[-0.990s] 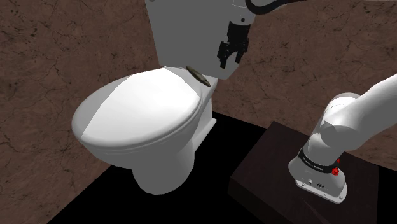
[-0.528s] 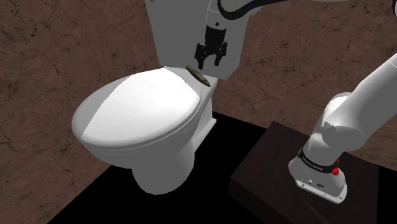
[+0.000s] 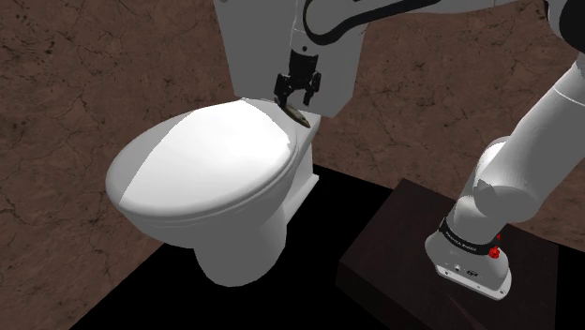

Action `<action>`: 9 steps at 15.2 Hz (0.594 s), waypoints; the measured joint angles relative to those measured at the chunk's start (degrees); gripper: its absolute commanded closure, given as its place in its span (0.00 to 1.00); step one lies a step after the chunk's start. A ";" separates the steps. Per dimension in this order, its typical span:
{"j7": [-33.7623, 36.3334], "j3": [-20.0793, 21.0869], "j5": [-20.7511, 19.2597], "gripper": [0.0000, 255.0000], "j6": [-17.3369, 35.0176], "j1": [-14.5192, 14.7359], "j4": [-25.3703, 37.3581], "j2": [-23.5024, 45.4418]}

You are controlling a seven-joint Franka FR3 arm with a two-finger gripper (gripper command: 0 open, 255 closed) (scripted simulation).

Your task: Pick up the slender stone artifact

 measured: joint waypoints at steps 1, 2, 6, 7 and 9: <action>-0.12 -0.01 0.05 0.00 0.80 0.00 -0.68 0.14; -0.13 0.05 0.09 0.00 1.69 0.04 -1.40 0.29; -0.20 0.09 0.15 1.00 2.69 0.07 -2.38 0.28; -0.20 0.09 0.15 1.00 2.71 0.08 -2.40 0.29; -0.20 0.09 0.15 1.00 2.74 0.08 -2.42 0.30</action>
